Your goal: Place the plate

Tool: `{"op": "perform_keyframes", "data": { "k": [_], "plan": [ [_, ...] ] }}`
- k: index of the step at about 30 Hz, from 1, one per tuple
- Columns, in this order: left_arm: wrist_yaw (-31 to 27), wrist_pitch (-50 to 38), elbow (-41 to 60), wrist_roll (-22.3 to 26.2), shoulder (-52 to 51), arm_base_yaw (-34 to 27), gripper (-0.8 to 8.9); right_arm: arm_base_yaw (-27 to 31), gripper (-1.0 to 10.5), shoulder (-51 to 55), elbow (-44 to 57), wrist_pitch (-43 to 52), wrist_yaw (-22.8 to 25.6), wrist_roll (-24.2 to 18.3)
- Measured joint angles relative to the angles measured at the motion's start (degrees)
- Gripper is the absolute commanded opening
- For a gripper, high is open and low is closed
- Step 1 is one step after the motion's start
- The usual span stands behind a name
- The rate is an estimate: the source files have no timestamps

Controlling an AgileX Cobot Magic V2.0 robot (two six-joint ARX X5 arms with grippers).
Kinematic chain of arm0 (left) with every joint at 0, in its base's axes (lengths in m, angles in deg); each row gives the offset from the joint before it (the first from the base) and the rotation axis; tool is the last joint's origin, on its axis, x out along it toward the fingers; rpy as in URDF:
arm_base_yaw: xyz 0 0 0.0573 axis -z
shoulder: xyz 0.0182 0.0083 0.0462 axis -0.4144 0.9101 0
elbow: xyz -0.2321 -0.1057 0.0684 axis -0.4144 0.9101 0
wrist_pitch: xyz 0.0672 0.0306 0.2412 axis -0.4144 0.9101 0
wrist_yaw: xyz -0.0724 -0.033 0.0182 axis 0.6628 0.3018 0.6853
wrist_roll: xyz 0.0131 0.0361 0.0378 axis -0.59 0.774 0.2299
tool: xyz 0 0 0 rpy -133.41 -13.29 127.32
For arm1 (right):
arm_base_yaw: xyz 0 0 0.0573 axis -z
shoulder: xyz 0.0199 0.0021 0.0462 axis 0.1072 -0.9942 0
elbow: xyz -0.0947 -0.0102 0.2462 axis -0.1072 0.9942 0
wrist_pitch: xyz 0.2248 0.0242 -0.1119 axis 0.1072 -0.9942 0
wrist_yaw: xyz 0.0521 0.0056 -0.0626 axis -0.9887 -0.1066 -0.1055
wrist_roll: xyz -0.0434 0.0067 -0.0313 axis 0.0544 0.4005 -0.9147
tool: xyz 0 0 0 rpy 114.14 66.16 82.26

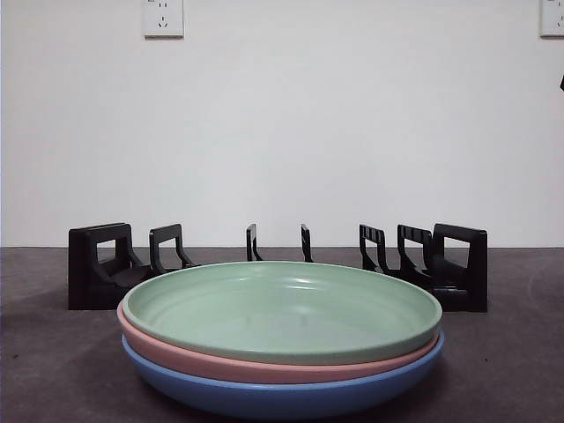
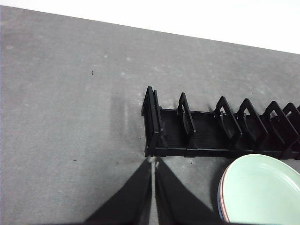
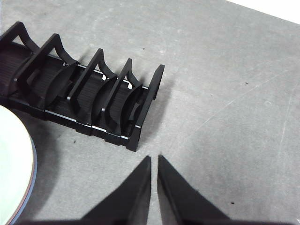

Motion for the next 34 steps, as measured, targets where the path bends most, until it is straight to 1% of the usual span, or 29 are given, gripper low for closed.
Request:
{"op": "perform_keyframes", "data": {
  "k": [2,5,8,10,14,17,21,26,29,33,34],
  "plan": [
    [0.0,0.0,0.0,0.1,0.0,0.0,0.08,0.0,0.2,0.0,0.0,0.0,0.0,0.0],
    [-0.5,-0.5,0.0,2.3,-0.1,0.0,0.08,0.0,0.2,0.0,0.0,0.0,0.0,0.0],
    [-0.6,-5.0,2.8,5.4,-1.9,-1.0,0.08,0.0,0.2,0.0,0.0,0.0,0.0,0.0],
    [-0.5,-9.1,6.8,8.5,-4.2,-3.2,0.08,0.0,0.2,0.0,0.0,0.0,0.0,0.0],
    [3.8,-19.7,17.6,15.3,-9.2,-9.0,0.08,0.0,0.2,0.0,0.0,0.0,0.0,0.0],
    [8.8,-28.0,25.0,17.9,-12.6,-14.2,0.08,0.0,0.2,0.0,0.0,0.0,0.0,0.0],
    [15.0,-35.5,33.3,18.5,-14.5,-20.3,0.08,0.0,0.2,0.0,0.0,0.0,0.0,0.0],
    [15.5,-39.4,40.2,18.0,-14.7,-26.1,0.08,0.0,0.2,0.0,0.0,0.0,0.0,0.0],
    [15.5,-41.6,43.2,17.9,-15.8,-28.5,0.08,0.0,0.2,0.0,0.0,0.0,0.0,0.0],
    [16.5,-39.7,44.6,17.9,-20.6,-30.1,0.08,0.0,0.2,0.0,0.0,0.0,0.0,0.0],
    [16.6,-40.4,44.6,17.9,-20.7,-30.4,0.08,0.0,0.2,0.0,0.0,0.0,0.0,0.0]
  ]
}}
